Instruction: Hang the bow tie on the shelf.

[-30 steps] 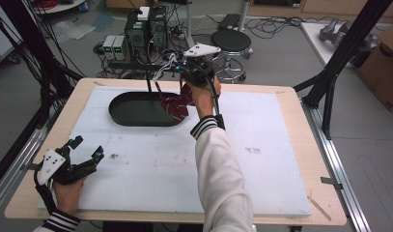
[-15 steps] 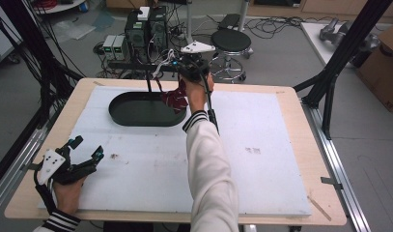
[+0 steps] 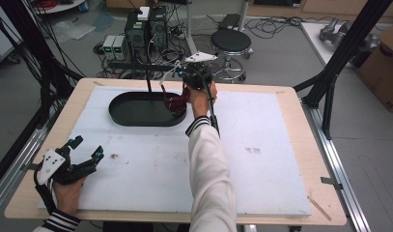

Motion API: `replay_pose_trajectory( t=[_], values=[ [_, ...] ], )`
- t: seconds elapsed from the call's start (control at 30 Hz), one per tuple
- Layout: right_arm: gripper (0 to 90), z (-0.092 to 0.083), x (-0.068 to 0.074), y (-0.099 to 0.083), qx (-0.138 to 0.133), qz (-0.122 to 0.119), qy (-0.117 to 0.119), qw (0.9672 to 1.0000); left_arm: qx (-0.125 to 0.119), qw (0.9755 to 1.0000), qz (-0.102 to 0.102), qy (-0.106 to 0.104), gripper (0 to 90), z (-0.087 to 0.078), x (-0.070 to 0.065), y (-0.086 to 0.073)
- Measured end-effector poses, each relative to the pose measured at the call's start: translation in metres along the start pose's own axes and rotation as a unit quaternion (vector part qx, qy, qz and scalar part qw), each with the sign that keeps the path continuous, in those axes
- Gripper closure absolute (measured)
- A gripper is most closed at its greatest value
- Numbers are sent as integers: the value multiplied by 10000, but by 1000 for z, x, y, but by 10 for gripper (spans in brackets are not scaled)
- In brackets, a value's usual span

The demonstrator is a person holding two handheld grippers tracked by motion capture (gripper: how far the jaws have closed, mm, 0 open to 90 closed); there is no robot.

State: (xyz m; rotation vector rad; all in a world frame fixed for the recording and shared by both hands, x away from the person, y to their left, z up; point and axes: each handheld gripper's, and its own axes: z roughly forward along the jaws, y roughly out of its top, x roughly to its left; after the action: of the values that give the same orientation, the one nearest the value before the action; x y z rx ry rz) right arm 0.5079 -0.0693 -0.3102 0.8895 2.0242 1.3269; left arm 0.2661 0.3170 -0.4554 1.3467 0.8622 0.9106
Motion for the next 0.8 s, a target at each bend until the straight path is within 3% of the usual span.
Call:
replay_pose_trajectory(
  t=[0.07,0.43,0.57,0.67,0.8],
  values=[
    [856,0,-2,-3,59,66,33,10000,-7,10000,-1,1,169,0,0,0],
    [853,4,2,-10,377,-144,78,9992,-12,10000,2,2,168,0,0,0],
    [851,6,3,-17,401,-201,70,9990,-15,10000,-5,0,168,0,0,0],
    [849,7,2,-26,460,-87,145,9988,-14,10000,2,0,168,0,0,0],
    [848,7,3,-25,435,-123,160,9989,-13,10000,2,1,168,0,0,0]
  ],
)
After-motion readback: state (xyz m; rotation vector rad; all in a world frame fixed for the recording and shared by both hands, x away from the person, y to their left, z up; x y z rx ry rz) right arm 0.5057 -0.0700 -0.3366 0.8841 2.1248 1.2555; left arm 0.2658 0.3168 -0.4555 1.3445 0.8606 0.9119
